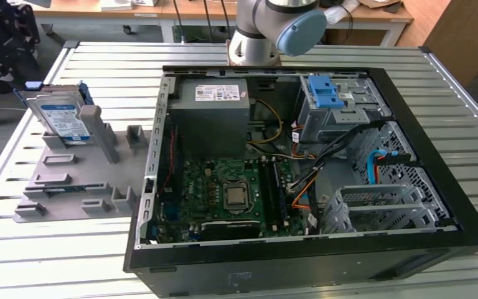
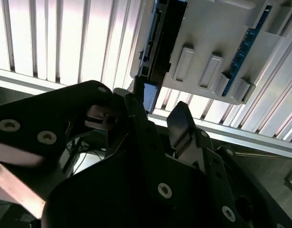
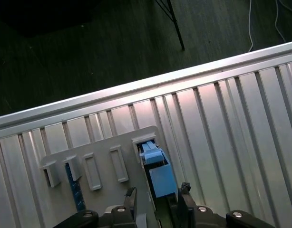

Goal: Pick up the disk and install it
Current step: 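Pick up the disk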

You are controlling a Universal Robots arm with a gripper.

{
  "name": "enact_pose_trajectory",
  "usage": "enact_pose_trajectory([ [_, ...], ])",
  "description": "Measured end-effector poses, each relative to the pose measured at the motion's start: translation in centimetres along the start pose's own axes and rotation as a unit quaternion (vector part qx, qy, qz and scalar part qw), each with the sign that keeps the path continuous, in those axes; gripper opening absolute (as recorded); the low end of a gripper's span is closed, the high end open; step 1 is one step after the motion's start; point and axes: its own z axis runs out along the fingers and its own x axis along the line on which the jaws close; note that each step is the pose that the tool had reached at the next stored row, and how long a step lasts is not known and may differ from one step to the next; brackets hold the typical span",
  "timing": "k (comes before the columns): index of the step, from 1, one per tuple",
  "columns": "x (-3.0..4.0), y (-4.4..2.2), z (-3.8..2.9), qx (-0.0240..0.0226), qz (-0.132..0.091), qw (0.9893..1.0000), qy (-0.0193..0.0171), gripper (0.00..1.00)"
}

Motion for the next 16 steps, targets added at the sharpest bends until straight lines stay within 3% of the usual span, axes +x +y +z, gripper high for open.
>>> enact_pose_trajectory([
  [3,0.01,0.0,0.06,0.0,-0.001,1.0,-0.0001,0.53],
  [4,0.01,0.0,0.12,-0.0002,-0.006,1.0,0.0001,0.53],
  [5,0.01,-0.01,0.18,-0.0006,-0.015,0.9999,0.0004,0.59],
  [9,0.04,0.0,0.58,-0.0022,-0.051,0.9987,0.0011,0.59],
  [16,-0.07,0.15,1.06,-0.0023,-0.055,0.9985,0.0008,0.59],
])
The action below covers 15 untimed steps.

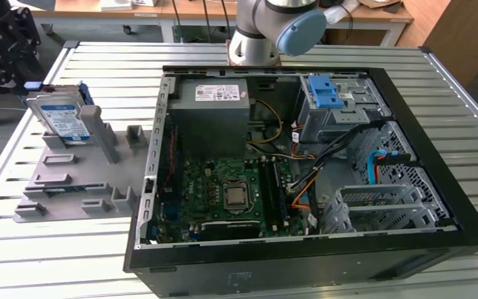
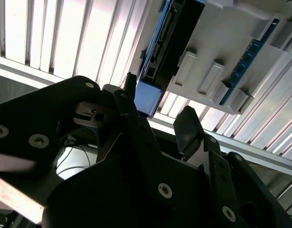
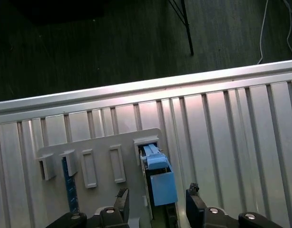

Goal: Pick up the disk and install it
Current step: 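Pick up the disk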

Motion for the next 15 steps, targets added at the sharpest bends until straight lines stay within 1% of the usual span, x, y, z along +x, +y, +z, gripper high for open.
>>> enact_pose_trajectory([
  [7,-0.03,0.28,0.64,-0.0001,0.0,1.0,0.0001,0.59],
  [9,-0.23,0.37,0.77,-0.0001,0.0,1.0,0.0004,0.59],
  [11,-0.4,0.52,0.97,0.0002,0.0,1.0,0.0011,0.59],
  [13,-0.4,0.62,1.19,0.0002,-0.002,1.0,0.0024,0.59],
  [15,-0.38,0.63,1.37,0.0001,-0.011,0.9999,0.0043,0.59],
])
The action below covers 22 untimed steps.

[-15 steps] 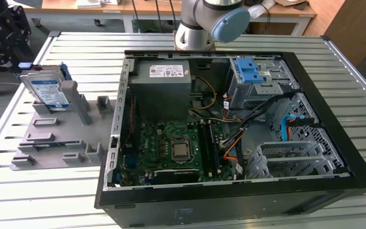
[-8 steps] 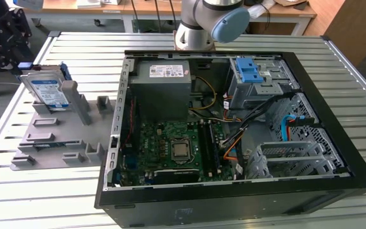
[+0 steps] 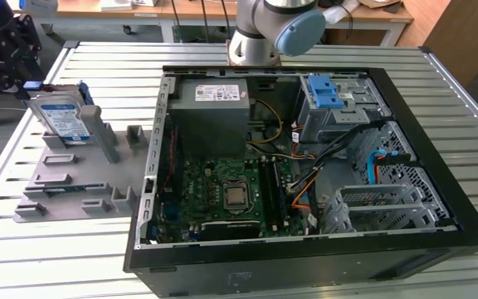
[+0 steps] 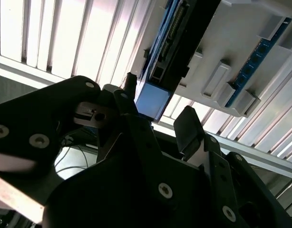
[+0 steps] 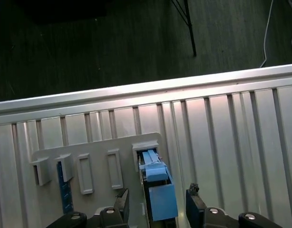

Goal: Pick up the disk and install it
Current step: 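Pick up the disk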

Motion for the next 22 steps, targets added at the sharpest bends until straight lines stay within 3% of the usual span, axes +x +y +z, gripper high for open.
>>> enact_pose_trajectory([
  [3,-0.01,0.06,0.27,0.0,-0.011,0.9999,0.0023,0.59],
  [5,-0.09,0.13,0.44,0.0021,-0.011,0.9999,0.0075,0.59],
  [6,-0.08,0.18,0.51,0.0028,-0.011,0.9999,0.0081,0.59],
  [13,-0.02,0.47,1.14,0.0133,-0.013,0.9998,0.006,0.59],
  [15,-0.02,0.48,1.24,0.0129,-0.013,0.9998,0.0045,0.59],
  [19,-0.01,0.46,1.5,0.0065,-0.012,0.9999,0.0051,0.59],
  [22,0.0,0.45,1.77,0.0054,-0.012,0.9999,0.0051,0.59],
])
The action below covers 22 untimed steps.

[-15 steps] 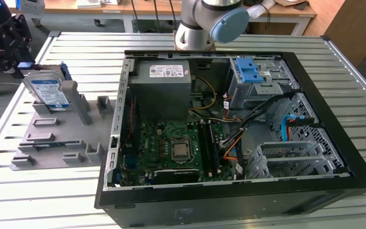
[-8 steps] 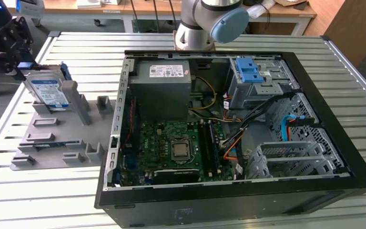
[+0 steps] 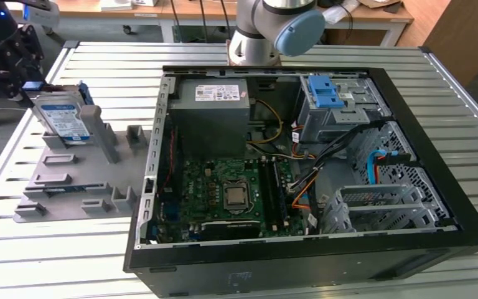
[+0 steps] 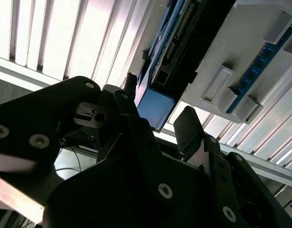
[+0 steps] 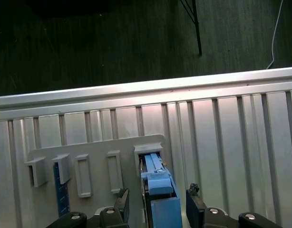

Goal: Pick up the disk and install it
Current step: 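Pick up the disk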

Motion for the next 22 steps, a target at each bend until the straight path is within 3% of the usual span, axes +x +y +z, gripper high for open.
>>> enact_pose_trajectory([
  [5,0.0,-0.06,0.31,-0.0043,0.0,1.0,0.0003,0.59],
  [13,-0.23,-0.08,0.46,-0.0047,-0.001,1.0,0.0003,0.57],
  [14,-0.23,-0.08,0.46,-0.0048,-0.001,1.0,0.0004,0.51],
  [22,-0.25,-0.17,0.59,-0.0048,-0.002,1.0,0.0003,0.51],
])
